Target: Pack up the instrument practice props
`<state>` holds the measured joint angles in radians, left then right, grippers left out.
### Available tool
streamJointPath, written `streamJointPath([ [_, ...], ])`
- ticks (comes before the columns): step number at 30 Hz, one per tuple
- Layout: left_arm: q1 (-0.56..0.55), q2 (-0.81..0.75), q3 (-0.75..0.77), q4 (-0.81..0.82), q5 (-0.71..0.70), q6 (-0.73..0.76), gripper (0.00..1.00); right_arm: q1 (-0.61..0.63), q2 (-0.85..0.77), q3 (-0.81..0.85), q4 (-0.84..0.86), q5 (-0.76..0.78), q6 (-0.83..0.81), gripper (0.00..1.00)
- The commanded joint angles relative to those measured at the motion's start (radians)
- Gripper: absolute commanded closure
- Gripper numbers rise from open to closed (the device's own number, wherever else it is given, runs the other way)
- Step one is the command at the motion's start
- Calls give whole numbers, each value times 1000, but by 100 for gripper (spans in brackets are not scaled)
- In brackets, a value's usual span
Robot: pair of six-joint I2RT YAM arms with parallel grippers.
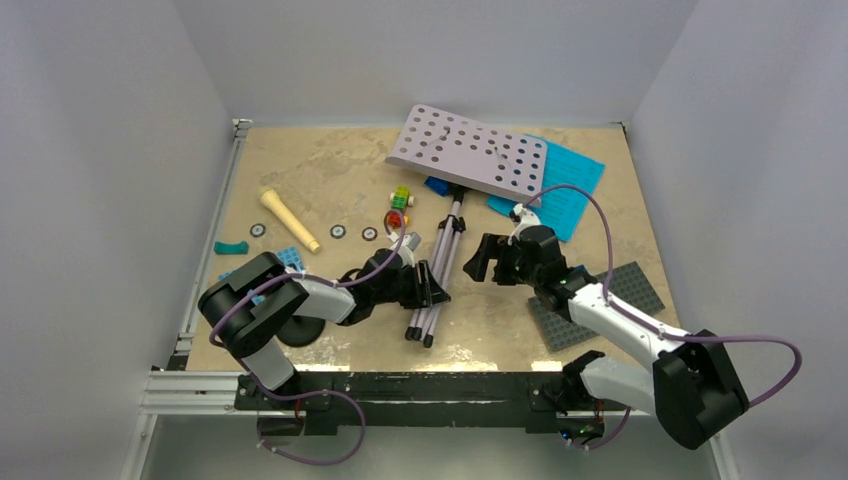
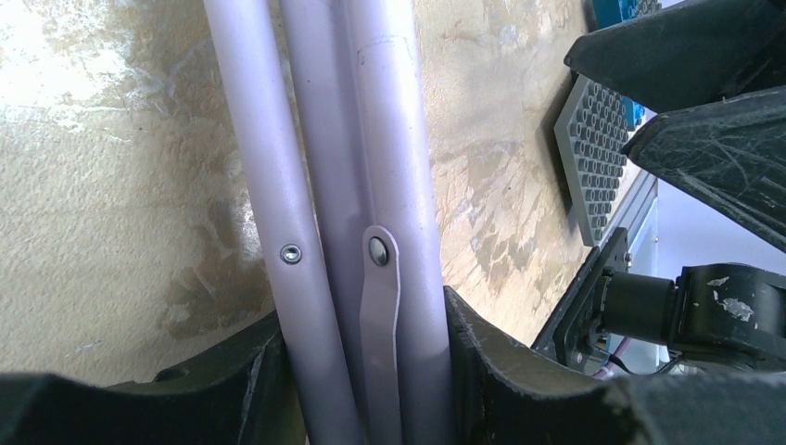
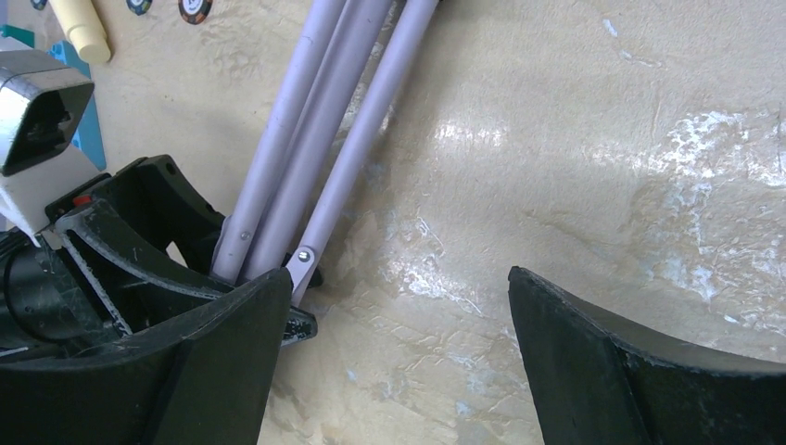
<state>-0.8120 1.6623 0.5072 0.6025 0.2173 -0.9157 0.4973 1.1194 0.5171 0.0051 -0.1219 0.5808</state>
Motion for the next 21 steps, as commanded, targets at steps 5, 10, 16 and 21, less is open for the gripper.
streamJointPath([
  [5,-3,38,-7,-98,-89,225,36,0,-35,13,-45,11,-30,8],
  [10,-3,59,32,-163,-80,227,29,0,-51,8,-58,3,-35,8],
  [16,-3,21,51,-292,-160,215,17,0,-86,10,-83,7,-41,8],
  [21,-3,-59,35,-396,-213,204,14,0,-113,19,-109,8,-50,8],
])
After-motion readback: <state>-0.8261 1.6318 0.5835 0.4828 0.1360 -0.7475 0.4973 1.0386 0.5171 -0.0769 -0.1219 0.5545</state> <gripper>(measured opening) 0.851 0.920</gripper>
